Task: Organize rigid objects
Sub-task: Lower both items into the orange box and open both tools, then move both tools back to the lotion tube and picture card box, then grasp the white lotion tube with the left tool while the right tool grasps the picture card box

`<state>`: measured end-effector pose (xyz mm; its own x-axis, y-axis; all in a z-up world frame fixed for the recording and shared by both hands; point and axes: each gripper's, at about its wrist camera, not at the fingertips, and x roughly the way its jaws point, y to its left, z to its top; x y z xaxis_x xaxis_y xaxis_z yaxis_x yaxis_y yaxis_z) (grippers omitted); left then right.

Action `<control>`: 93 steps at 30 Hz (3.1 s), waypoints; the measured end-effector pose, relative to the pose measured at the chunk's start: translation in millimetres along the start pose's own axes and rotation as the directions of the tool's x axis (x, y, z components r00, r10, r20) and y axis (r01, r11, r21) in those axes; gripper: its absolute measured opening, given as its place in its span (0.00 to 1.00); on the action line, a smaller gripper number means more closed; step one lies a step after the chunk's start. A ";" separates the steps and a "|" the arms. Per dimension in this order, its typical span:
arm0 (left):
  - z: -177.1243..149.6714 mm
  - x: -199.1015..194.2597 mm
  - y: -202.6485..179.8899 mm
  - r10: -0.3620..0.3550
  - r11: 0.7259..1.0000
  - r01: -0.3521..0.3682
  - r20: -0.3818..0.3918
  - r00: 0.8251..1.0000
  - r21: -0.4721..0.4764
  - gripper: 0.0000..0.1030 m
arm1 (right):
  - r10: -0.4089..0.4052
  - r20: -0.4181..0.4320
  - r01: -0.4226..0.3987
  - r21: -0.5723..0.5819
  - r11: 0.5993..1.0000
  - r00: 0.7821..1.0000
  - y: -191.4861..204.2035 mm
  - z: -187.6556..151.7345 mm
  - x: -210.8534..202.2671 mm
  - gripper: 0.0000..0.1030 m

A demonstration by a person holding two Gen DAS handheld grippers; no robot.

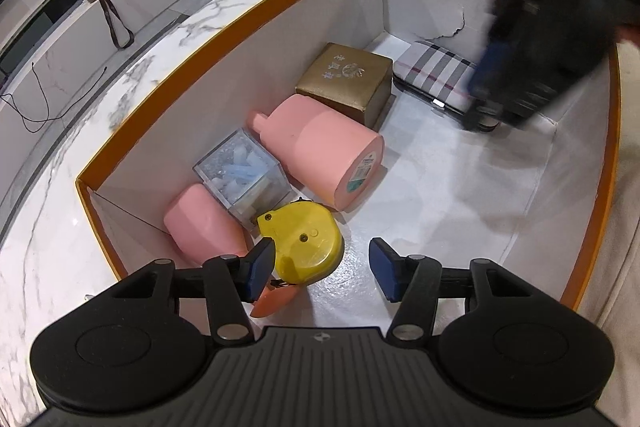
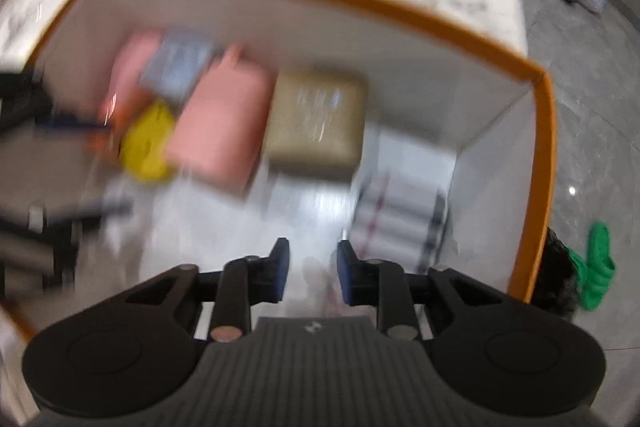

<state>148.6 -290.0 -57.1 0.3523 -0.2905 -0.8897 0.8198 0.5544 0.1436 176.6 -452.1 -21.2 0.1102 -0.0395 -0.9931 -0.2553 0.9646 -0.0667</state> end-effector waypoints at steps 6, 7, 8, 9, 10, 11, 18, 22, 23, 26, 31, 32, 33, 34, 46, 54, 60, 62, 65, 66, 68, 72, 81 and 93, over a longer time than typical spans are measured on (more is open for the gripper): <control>0.5 1.0 -1.0 0.003 1.000 -0.003 -0.008 1.000 0.008 0.62 | -0.033 -0.160 0.035 0.009 0.999 0.987 -0.6 -15.2 14.2 0.21; 0.6 0.9 -1.3 0.001 1.000 -0.001 -0.010 1.000 0.009 0.62 | -0.046 -0.167 0.048 0.003 0.999 0.985 -0.2 -15.4 18.5 0.15; 0.7 1.1 -1.5 0.002 1.000 -0.001 -0.012 1.000 0.011 0.62 | -0.056 -0.164 0.058 0.007 0.998 0.985 0.0 -14.6 20.8 0.13; 0.8 1.6 -1.4 0.002 1.000 -0.002 -0.013 1.000 0.012 0.62 | -0.064 -0.151 0.066 0.007 0.998 0.986 0.6 -13.3 21.8 0.13; 1.1 1.7 -1.5 0.002 1.000 -0.002 -0.014 1.000 0.013 0.62 | -0.073 -0.145 0.073 -0.002 0.997 0.987 2.6 -10.9 24.1 0.13; 1.7 2.1 -1.7 0.002 1.000 -0.002 -0.015 1.000 0.014 0.62 | -0.094 -0.132 0.093 -0.011 0.996 0.987 3.9 -8.9 25.6 0.13; 1.9 2.7 -1.2 -0.006 1.000 0.006 -0.015 1.000 0.008 0.62 | -0.163 -0.006 0.163 -0.009 0.987 0.987 3.6 5.8 20.7 0.12; 1.7 1.4 0.6 -0.010 1.000 0.010 0.000 1.000 -0.011 0.62 | -0.156 0.008 0.156 -0.008 0.988 0.988 6.5 0.9 16.0 0.14; 1.0 -0.3 0.9 -0.009 1.000 0.009 0.010 1.000 -0.016 0.62 | -0.152 0.010 0.152 0.000 0.988 0.988 3.5 -0.9 10.9 0.14; -1.5 -12.1 2.1 -0.008 0.999 0.010 0.057 0.998 -0.040 0.62 | -0.118 0.035 0.116 0.035 0.993 0.992 5.4 -7.9 -7.9 0.15; -10.9 -58.6 9.9 -0.005 0.996 0.018 0.156 0.988 -0.083 0.62 | -0.083 0.159 0.077 0.043 0.996 0.984 30.6 -17.6 -46.4 0.19; -15.0 -70.1 13.7 -0.006 0.995 0.023 0.172 0.985 -0.097 0.62 | -0.070 0.195 0.063 0.042 0.997 0.978 37.0 -20.3 -56.6 0.21; -20.2 -81.7 18.5 -0.005 0.993 0.027 0.184 0.983 -0.114 0.62 | -0.051 0.235 0.044 0.036 0.998 0.971 46.4 -22.2 -67.3 0.23; -25.9 -92.0 23.6 -0.002 0.991 0.027 0.191 0.982 -0.129 0.62 | -0.034 0.271 0.027 0.030 0.999 0.962 54.4 -22.2 -74.6 0.25; -118.7 -146.4 81.7 0.106 0.926 -0.059 0.109 0.988 -0.372 0.58 | 0.177 0.455 -0.098 -0.192 0.977 0.873 189.4 -0.1 -110.4 0.31; -156.8 -105.2 72.8 0.031 0.957 -0.011 0.066 0.997 -0.289 0.56 | 0.166 0.349 -0.042 -0.337 0.941 0.922 261.0 7.7 -65.8 0.30; -162.6 -70.4 65.6 -0.017 0.978 0.032 0.076 0.997 -0.204 0.60 | 0.110 0.254 0.018 -0.455 0.890 0.961 275.6 12.1 -30.9 0.28; -163.5 -59.7 65.3 -0.015 0.985 0.027 0.074 0.997 -0.171 0.63 | 0.084 0.226 0.040 -0.493 0.869 0.971 279.1 15.9 -23.0 0.28; -168.3 -47.2 70.1 -0.050 0.984 0.062 0.077 0.996 -0.166 0.65 | 0.064 0.180 0.047 -0.551 0.833 0.982 282.3 23.4 -14.8 0.27; -170.1 -43.0 72.7 -0.078 0.979 0.091 0.079 0.994 -0.180 0.70 | 0.054 0.167 0.051 -0.566 0.823 0.984 282.6 25.9 -12.6 0.27; -171.6 -35.7 77.3 -0.116 0.970 0.130 0.078 0.990 -0.203 0.72 | 0.041 0.131 0.043 -0.583 0.811 0.991 283.0 30.6 -7.6 0.27; -174.0 -25.1 77.9 -0.145 0.969 0.155 0.066 0.987 -0.192 0.75 | 0.049 0.096 0.017 -0.590 0.807 0.994 281.1 38.5 -6.0 0.27; -180.0 -33.8 79.6 -0.128 0.966 0.137 0.058 0.990 -0.219 0.62 | 0.072 0.128 0.007 -0.532 0.847 0.989 279.1 46.6 -5.8 0.27; -227.9 -52.2 118.9 -0.005 0.875 -0.025 -0.061 0.998 -0.483 0.52 | 0.018 0.178 0.116 -0.713 0.692 0.984 299.8 59.6 -1.4 0.45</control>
<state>124.7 -31.2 -92.4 0.3196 -0.2449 -0.9154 0.4908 0.8691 -0.0612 157.2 -147.3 -34.1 0.2744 0.0250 -0.9613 -0.8483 0.4771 -0.2297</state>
